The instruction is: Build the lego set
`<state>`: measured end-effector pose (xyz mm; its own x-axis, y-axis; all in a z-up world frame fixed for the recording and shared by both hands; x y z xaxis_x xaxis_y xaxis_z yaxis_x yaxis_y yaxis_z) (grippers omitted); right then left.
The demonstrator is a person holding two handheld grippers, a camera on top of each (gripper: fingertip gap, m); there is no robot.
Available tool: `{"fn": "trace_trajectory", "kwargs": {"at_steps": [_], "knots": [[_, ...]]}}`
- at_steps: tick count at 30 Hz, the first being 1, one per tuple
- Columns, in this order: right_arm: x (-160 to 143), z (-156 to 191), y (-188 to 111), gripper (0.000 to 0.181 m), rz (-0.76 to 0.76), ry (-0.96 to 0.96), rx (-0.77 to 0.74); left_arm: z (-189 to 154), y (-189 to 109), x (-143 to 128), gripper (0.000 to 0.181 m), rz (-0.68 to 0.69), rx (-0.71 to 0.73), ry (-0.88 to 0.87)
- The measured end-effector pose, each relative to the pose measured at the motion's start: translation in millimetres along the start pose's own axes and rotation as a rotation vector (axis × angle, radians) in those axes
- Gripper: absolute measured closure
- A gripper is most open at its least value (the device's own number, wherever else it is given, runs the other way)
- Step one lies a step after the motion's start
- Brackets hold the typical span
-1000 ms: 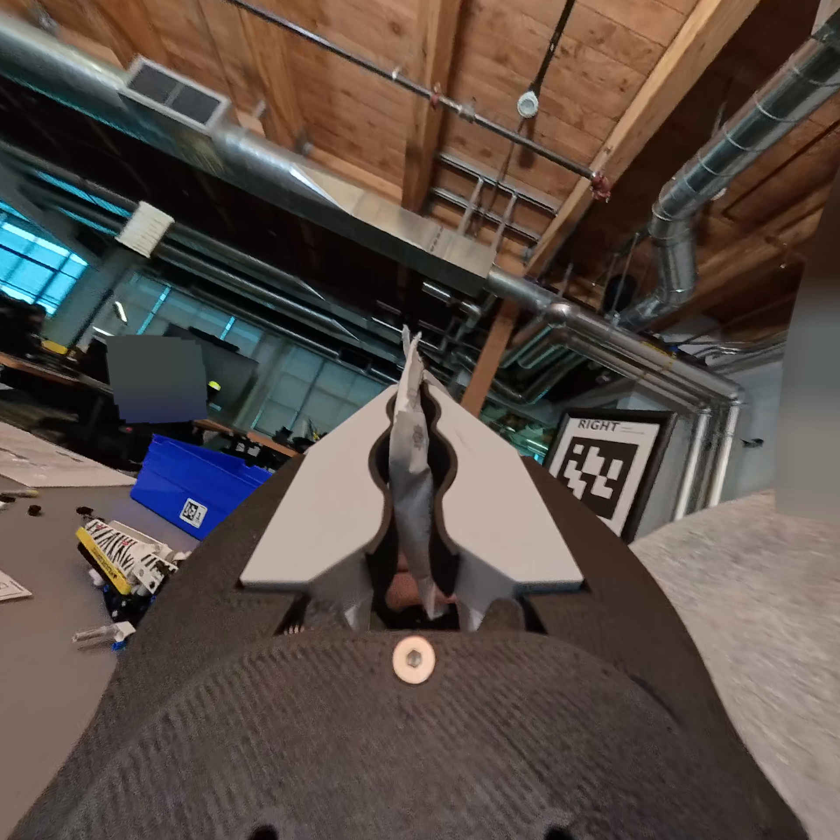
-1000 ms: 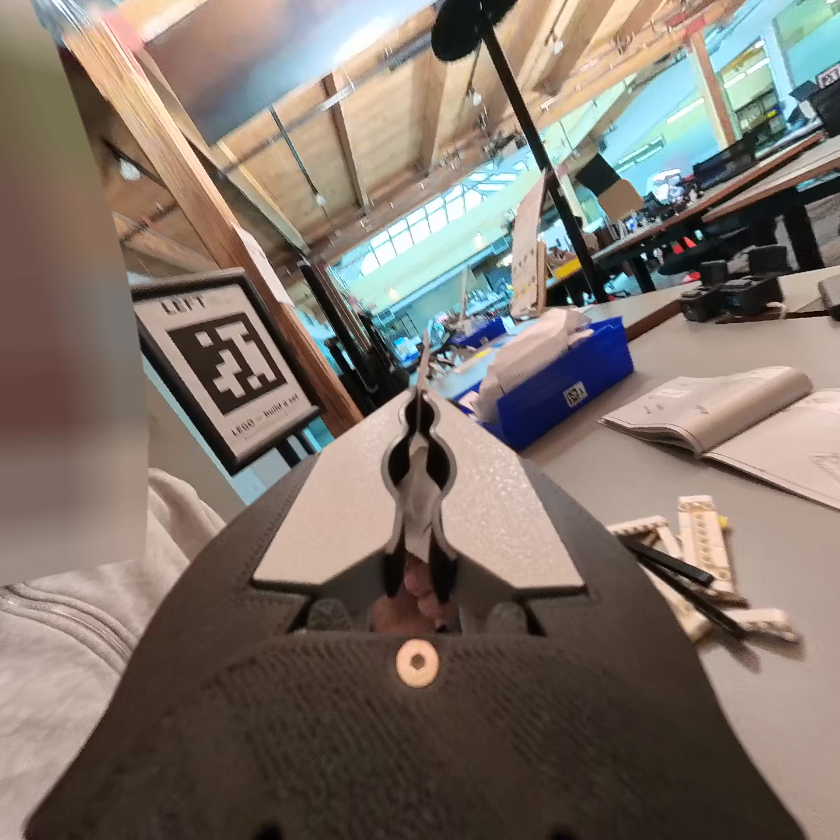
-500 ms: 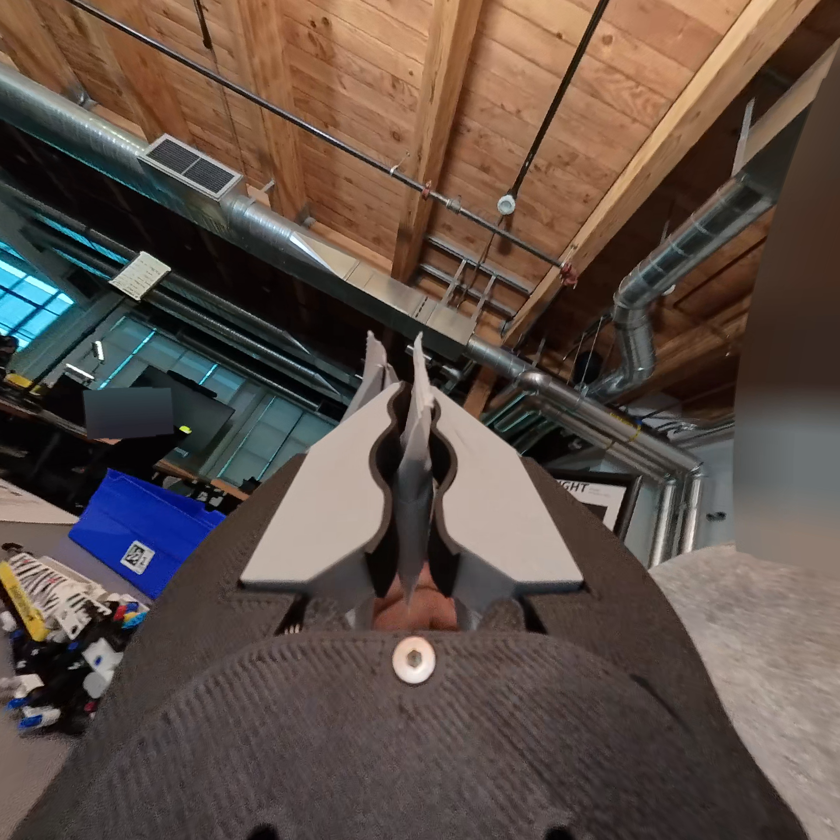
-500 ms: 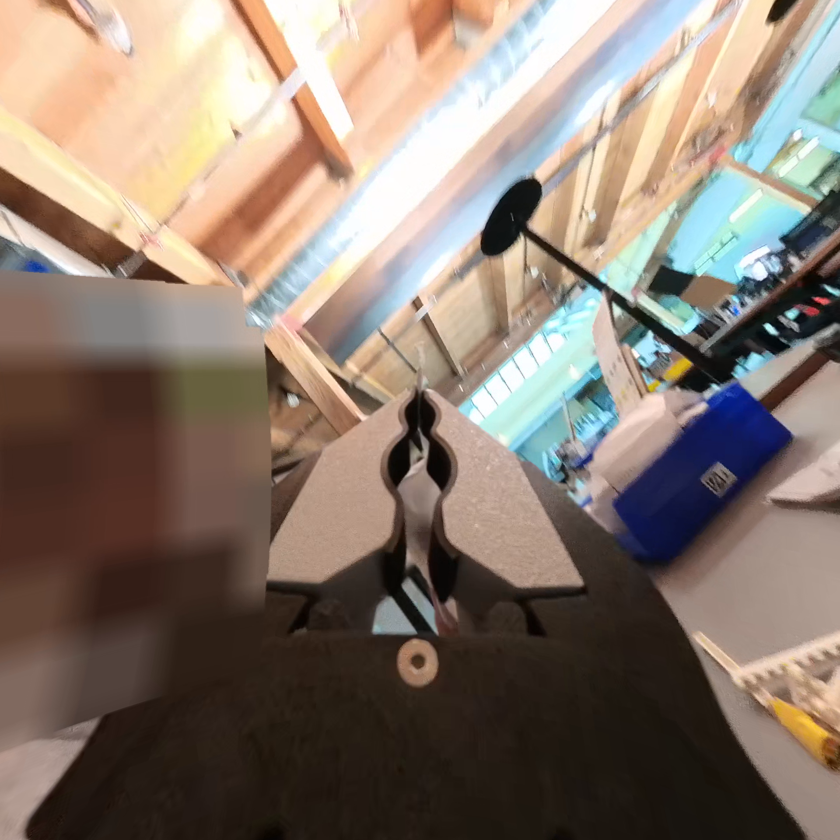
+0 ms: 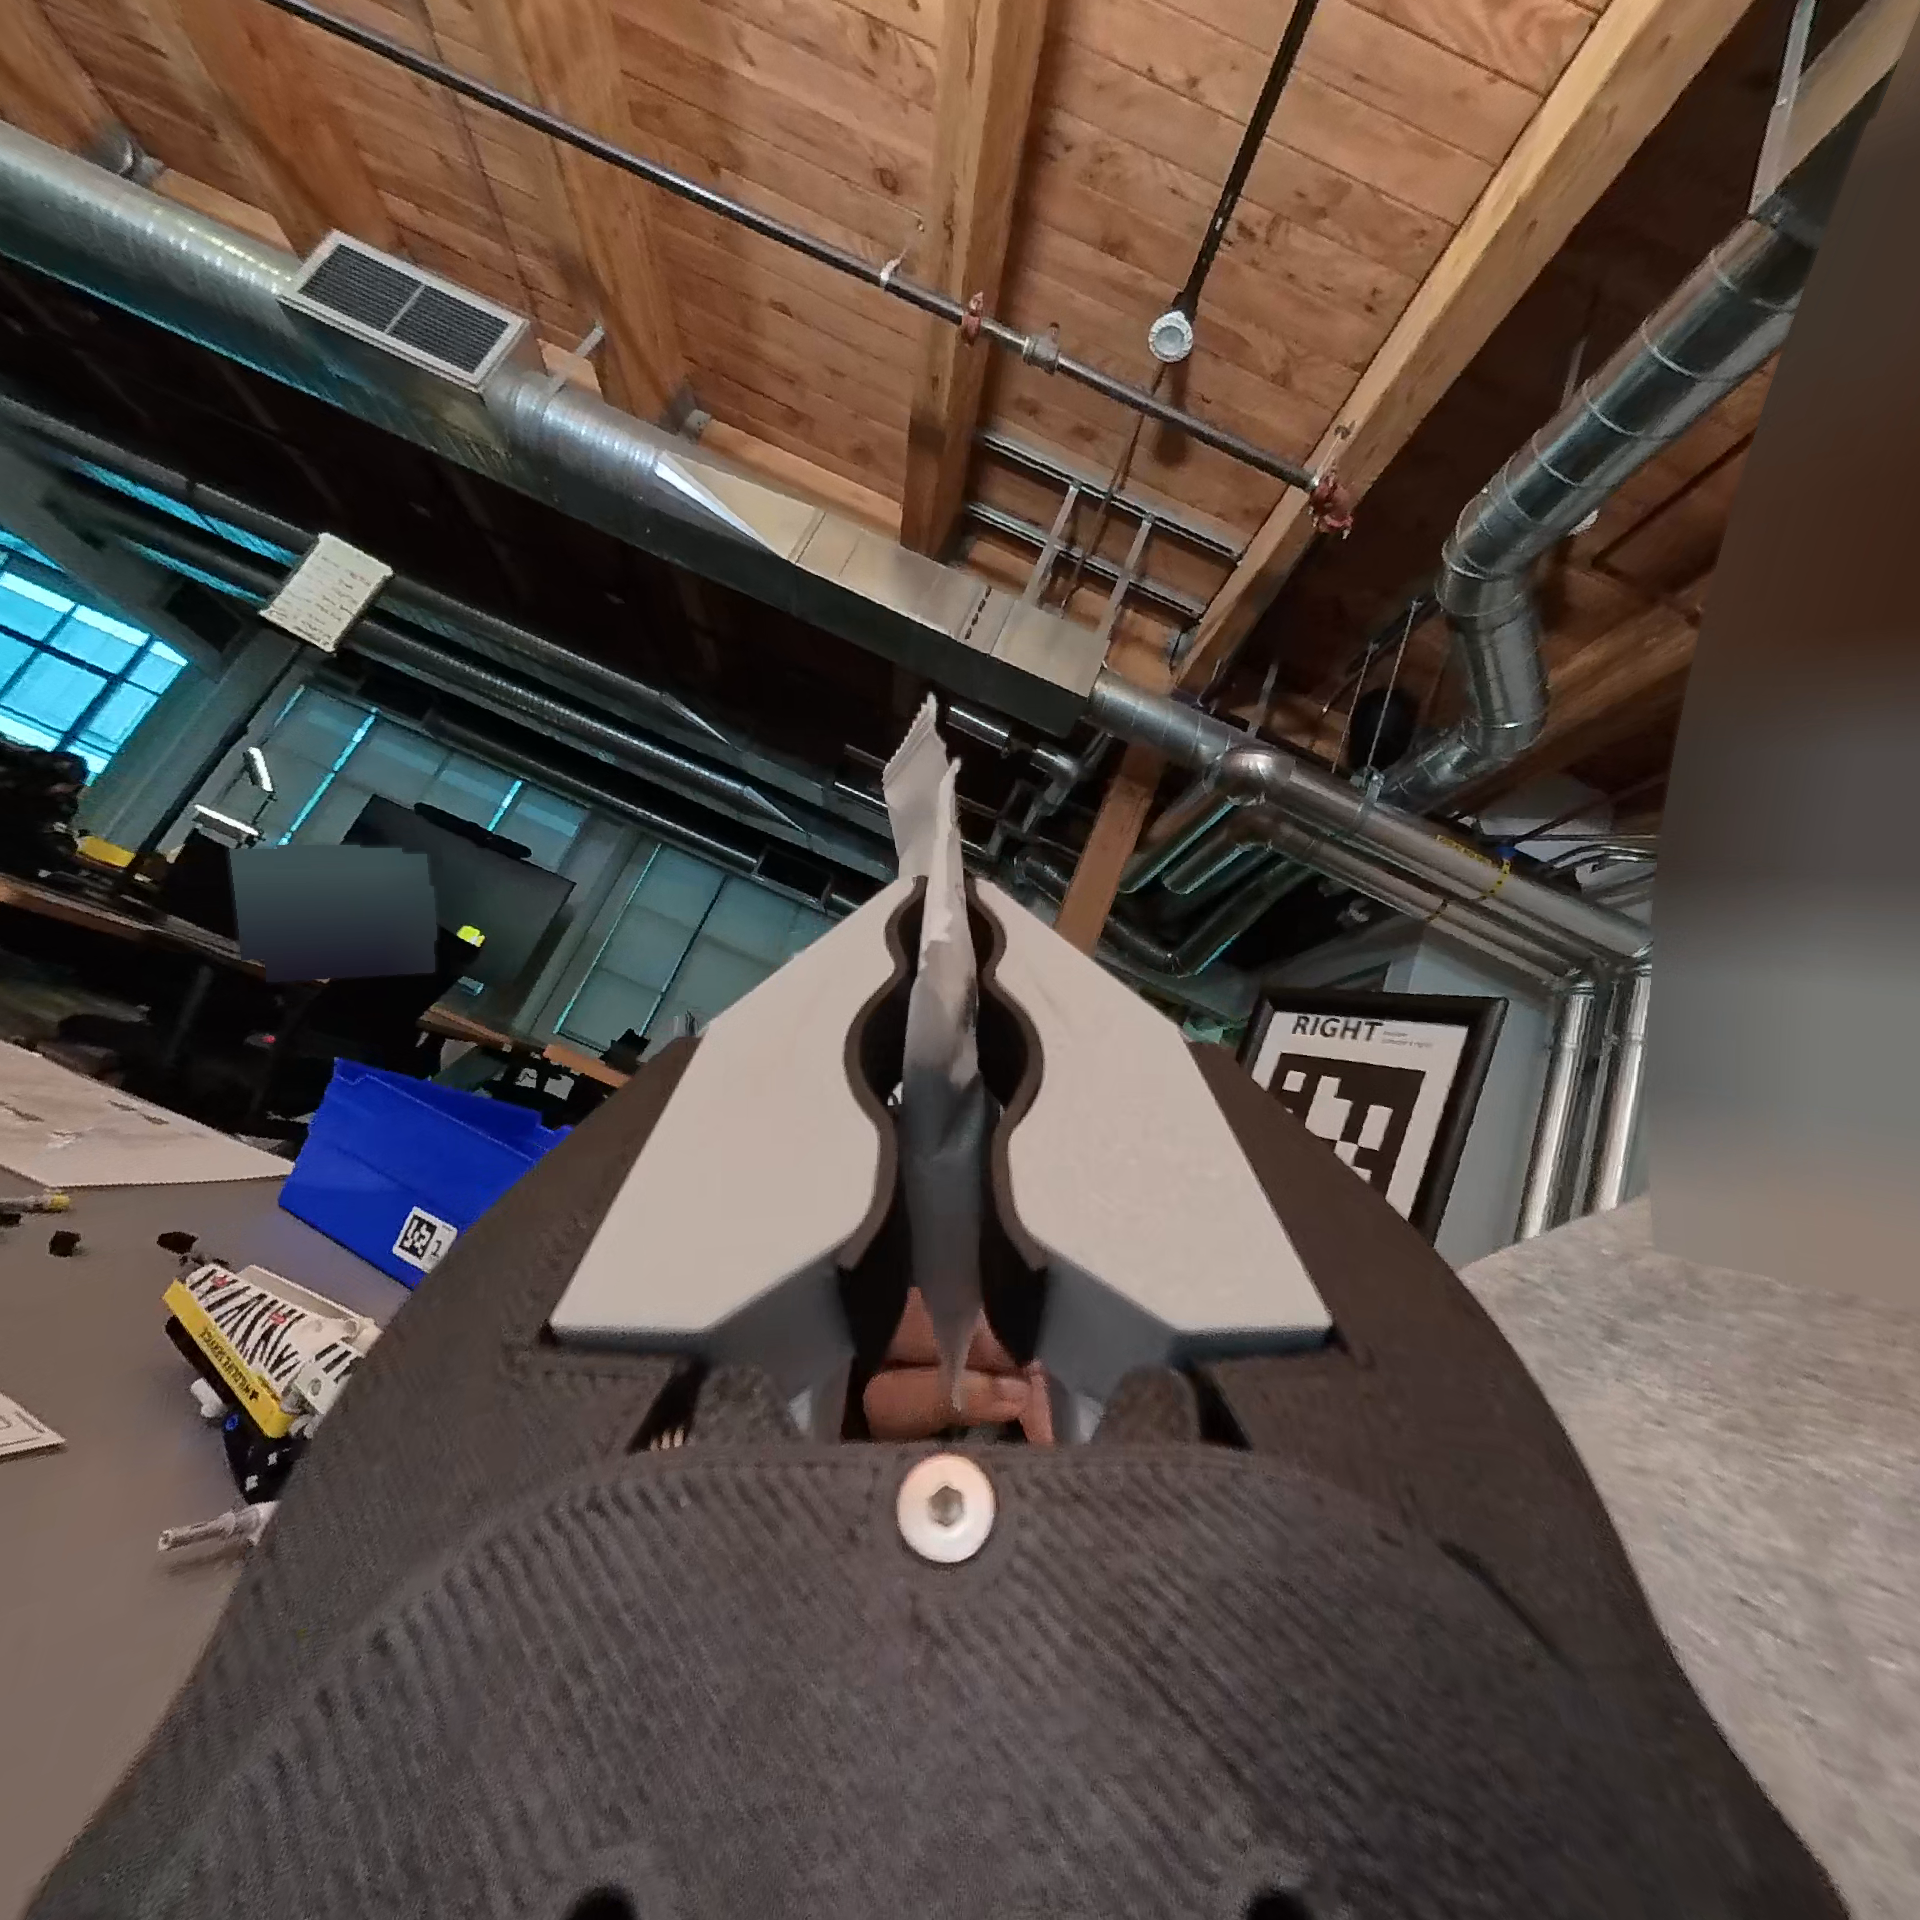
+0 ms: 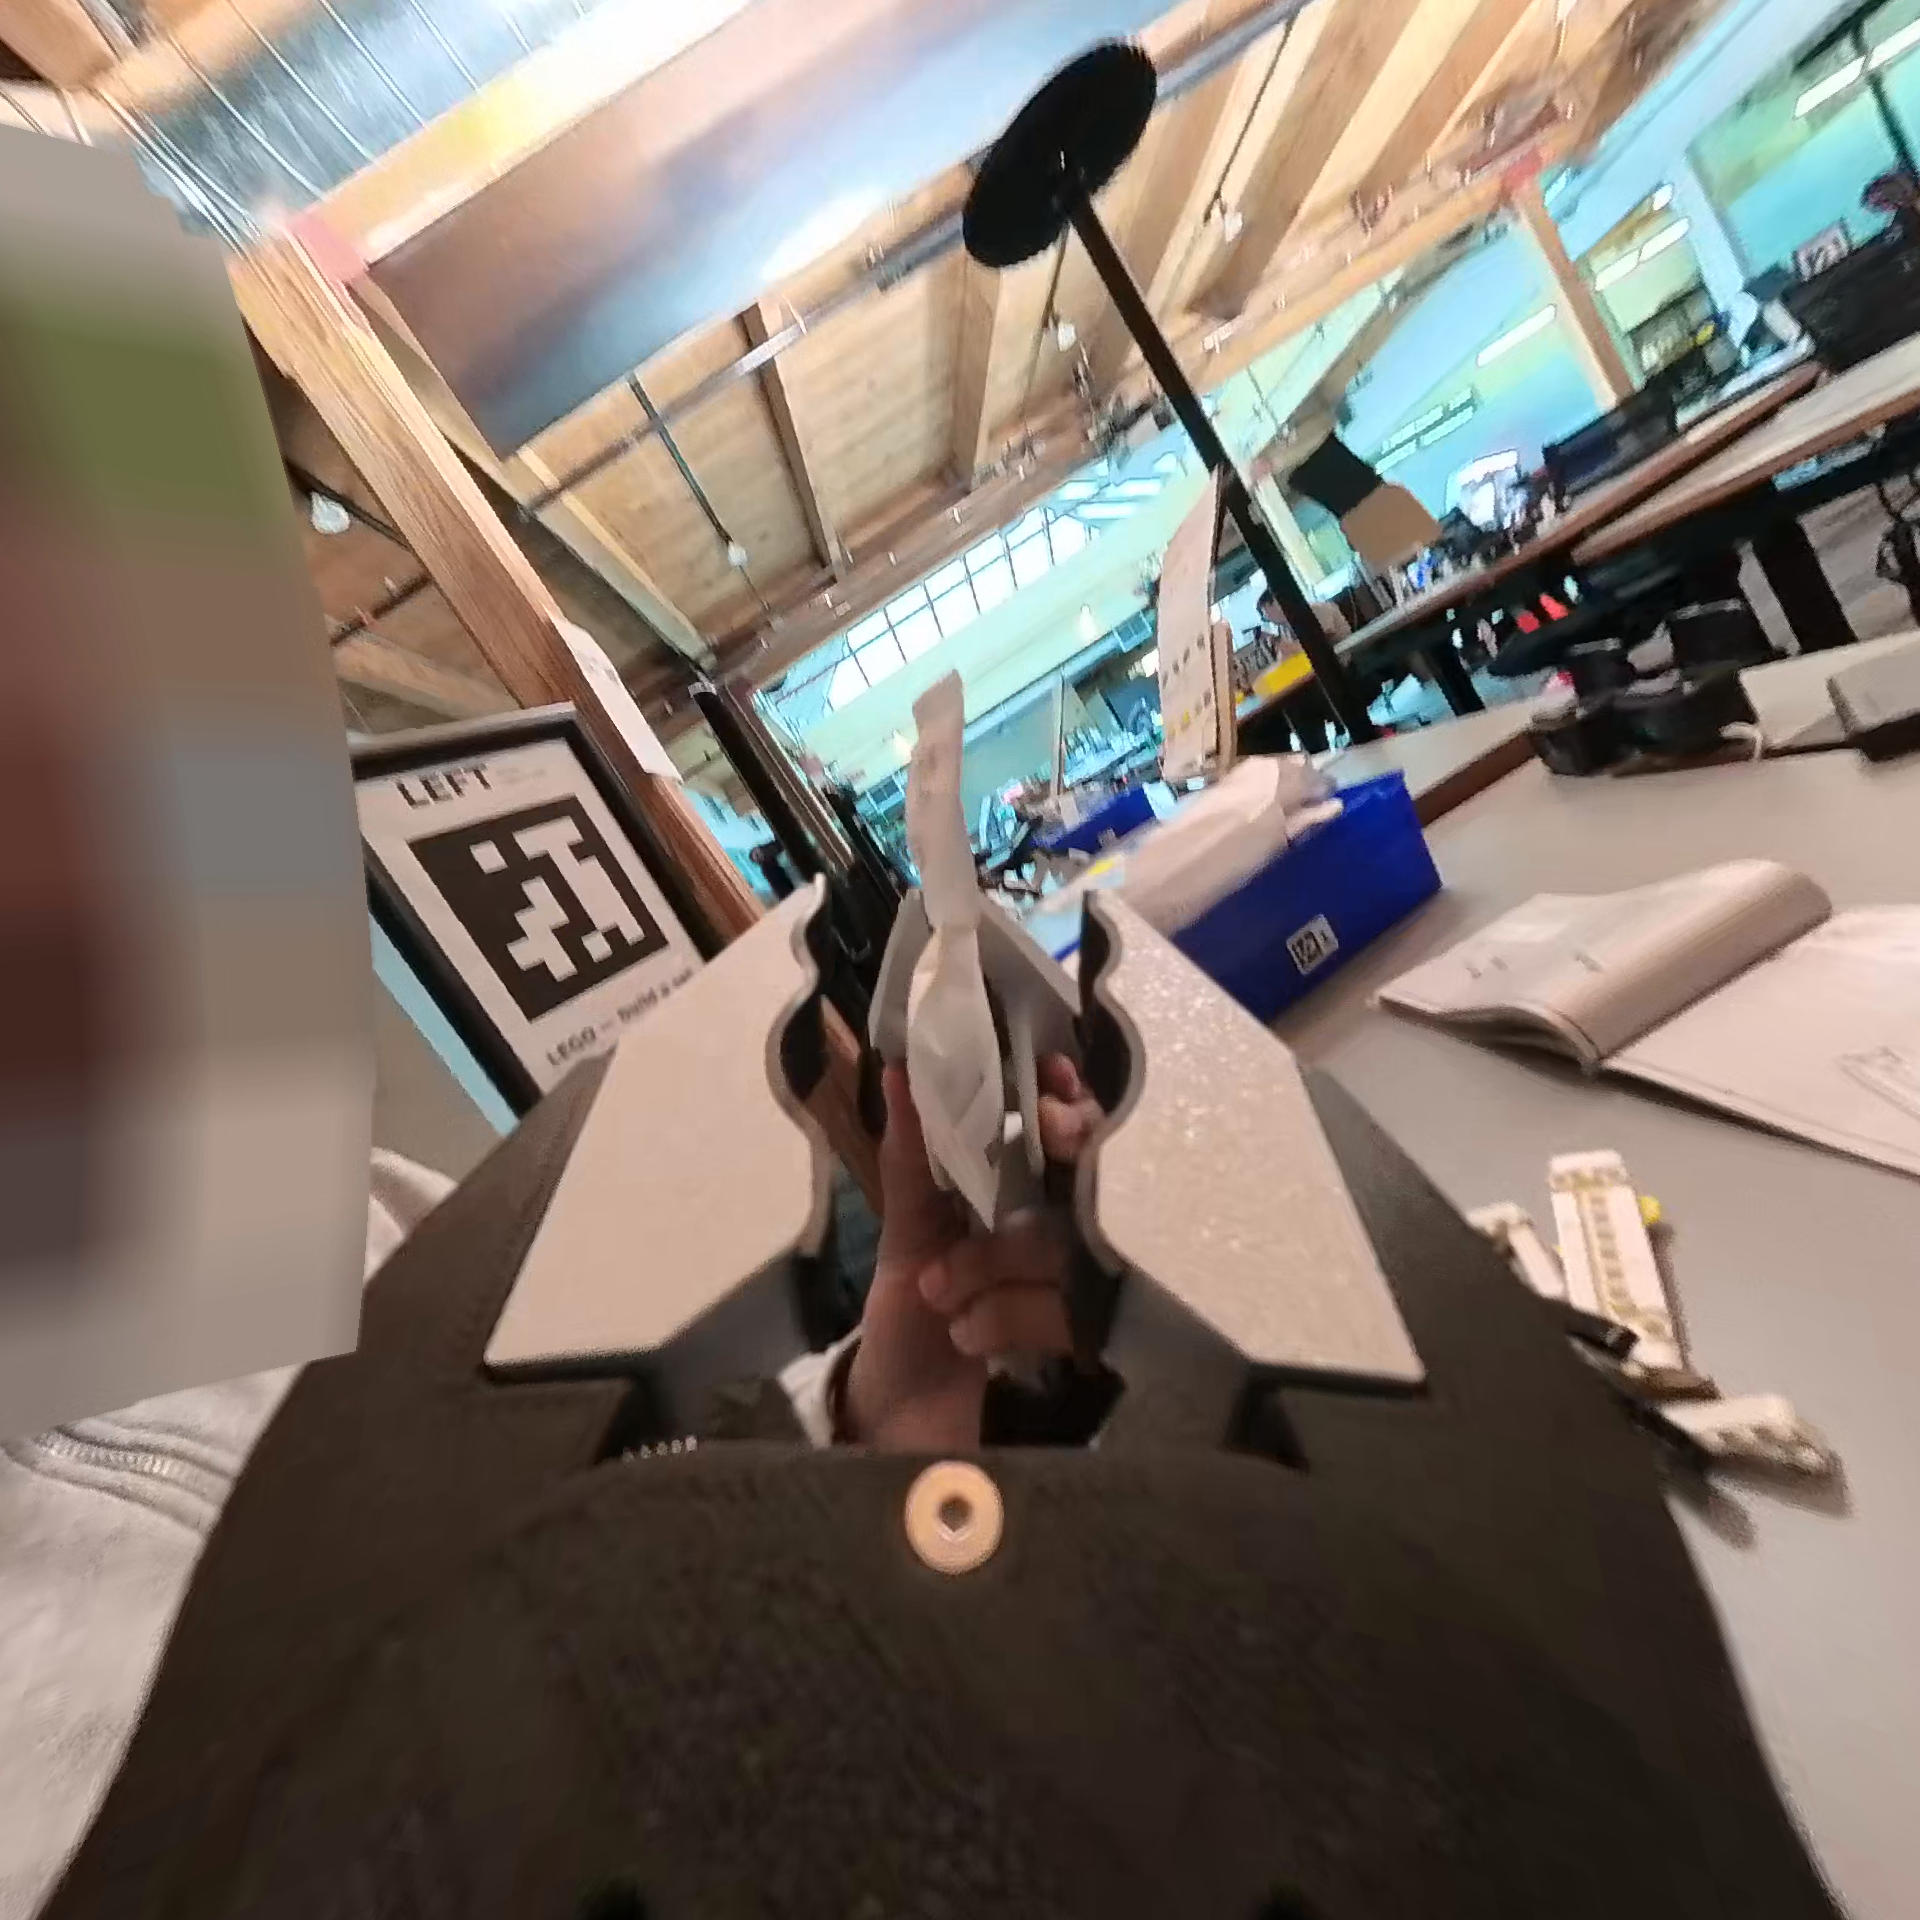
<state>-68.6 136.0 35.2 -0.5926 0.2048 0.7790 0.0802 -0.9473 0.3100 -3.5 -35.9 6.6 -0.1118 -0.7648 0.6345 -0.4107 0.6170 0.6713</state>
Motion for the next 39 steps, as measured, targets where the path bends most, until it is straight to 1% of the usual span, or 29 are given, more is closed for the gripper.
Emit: {"fn": "trace_trajectory", "kwargs": {"at_steps": [3, 4, 5, 6, 7, 8, 11, 13, 16, 20, 22, 27, 28, 29, 36, 39], "knots": [[-3, 0, 2, 0.142, 0.101, 0.012, -0.004, 3, 1, 1, 0.18, 0.046, -0.02, -0.019], [-3, 0, 2, 0.15, 0.118, 0.014, 0.001, 3, 1, 1, 0.179, 0.055, -0.023, -0.017], [-4, 1, 2, 0.169, 0.124, 0.009, 0.012, 4, 0, 2, 0.18, 0.059, -0.019, -0.011], [-4, 1, 2, 0.177, 0.124, 0.001, 0.006, 3, 0, 2, 0.18, 0.063, -0.024, -0.002], [-4, 1, 1, 0.181, 0.125, -0.018, -0.006, 3, 0, 2, 0.18, 0.069, -0.032, 0.008], [-4, 2, 2, 0.181, 0.122, -0.04, -0.008, 3, 0, 2, 0.178, 0.064, -0.048, 0.016], [-4, 5, 4, 0.181, 0.12, -0.051, 0.002, 6, -1, -2, 0.151, 0.055, -0.061, -0.005], [-3, 6, 5, 0.181, 0.121, -0.038, 0.009, 10, 1, -9, 0.148, 0.101, -0.07, -0.027], [-4, 5, 4, 0.181, 0.121, -0.026, 0.003, 7, 2, -13, 0.165, 0.118, -0.07, -0.003], [-5, 1, 2, 0.181, 0.103, 0.004, 0.01, 8, 3, -11, 0.166, 0.147, -0.05, -0.001], [-7, 0, 3, 0.181, 0.083, 0.015, 0.013, 7, 1, -11, 0.167, 0.137, -0.035, 0.014], [-14, -7, 7, 0.181, -0.076, 0.146, 0.123, -2, 5, -19, 0.168, 0.014, 0.018, 0.012], [-16, -8, 8, 0.181, -0.1, 0.166, 0.129, -2, 4, -21, 0.172, -0.016, 0.031, -0.002], [-18, -9, 9, 0.181, -0.115, 0.174, 0.125, -2, 2, -23, 0.172, -0.042, 0.039, -0.014], [-22, -3, 18, 0.181, -0.195, 0.152, 0.126, -7, 3, -18, 0.172, -0.085, 0.021, -0.013], [-21, -3, 21, 0.181, -0.188, 0.145, 0.123, -6, 0, -15, 0.172, -0.088, 0.023, -0.007]]}}
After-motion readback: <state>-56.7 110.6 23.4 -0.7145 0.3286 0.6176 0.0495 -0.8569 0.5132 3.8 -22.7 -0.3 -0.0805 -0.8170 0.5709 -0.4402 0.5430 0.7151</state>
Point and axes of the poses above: each gripper's, where its closed fingertips meet, y out along the fingers, x out of its top, z = x × y across the jaws, the point moved 10 cm from there along -y, back along the fingers, and after that the axes turned 3 degrees about z, right-handed, at the moved point
